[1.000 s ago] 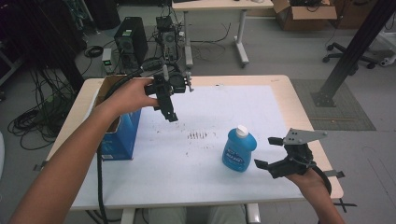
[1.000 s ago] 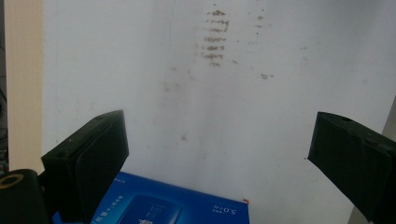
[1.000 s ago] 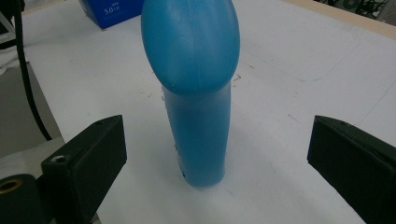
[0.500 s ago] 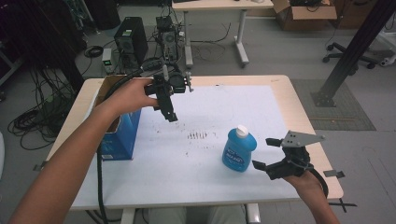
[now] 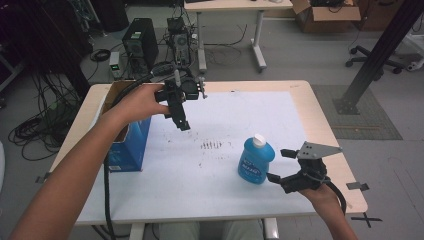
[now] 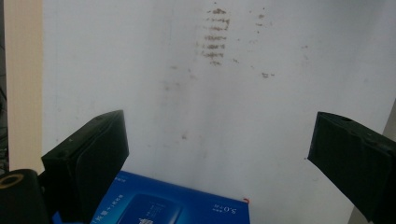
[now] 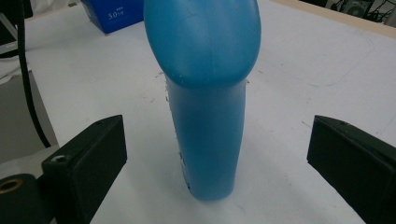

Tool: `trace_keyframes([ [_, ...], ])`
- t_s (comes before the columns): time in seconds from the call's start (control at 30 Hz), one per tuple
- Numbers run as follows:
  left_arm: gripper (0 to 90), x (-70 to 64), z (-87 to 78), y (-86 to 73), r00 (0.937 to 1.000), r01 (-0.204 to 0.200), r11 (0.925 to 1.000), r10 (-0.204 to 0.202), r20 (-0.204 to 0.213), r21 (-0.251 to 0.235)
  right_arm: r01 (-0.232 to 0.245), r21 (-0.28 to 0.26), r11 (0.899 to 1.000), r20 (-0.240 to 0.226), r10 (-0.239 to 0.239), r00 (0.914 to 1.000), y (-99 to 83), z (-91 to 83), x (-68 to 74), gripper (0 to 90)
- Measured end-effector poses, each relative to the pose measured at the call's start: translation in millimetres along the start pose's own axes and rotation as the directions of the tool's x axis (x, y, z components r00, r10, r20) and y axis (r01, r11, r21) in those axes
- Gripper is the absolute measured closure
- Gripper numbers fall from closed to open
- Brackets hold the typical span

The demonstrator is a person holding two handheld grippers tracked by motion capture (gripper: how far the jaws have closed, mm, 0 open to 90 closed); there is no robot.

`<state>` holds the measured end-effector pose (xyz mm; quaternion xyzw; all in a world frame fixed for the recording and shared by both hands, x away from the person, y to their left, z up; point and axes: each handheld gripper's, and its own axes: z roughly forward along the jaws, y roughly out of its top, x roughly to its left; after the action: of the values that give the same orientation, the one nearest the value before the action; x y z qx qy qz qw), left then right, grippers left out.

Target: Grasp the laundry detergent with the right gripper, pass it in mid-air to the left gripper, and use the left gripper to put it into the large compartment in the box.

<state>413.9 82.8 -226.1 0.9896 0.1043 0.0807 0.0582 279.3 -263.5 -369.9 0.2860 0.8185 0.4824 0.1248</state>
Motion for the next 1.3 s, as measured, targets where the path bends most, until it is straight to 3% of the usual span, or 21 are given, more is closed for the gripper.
trace_keyframes([
  [0.6, 5.2, 0.8, 0.2, -2.0, 1.0, 0.003, 1.0, -0.003, 0.001, -0.001, -0.013, -0.038, 0.999, -0.027, 0.012, 0.9996, -5.1, 25.3, 1.5, 4.7],
  [1.3, 5.3, 1.0, -0.2, -3.5, 1.0, 0.005, 1.0, -0.005, 0.001, 0.001, -0.001, -0.083, 0.997, -0.022, 0.0, 0.9998, -6.1, 47.7, 4.7, 7.1],
])
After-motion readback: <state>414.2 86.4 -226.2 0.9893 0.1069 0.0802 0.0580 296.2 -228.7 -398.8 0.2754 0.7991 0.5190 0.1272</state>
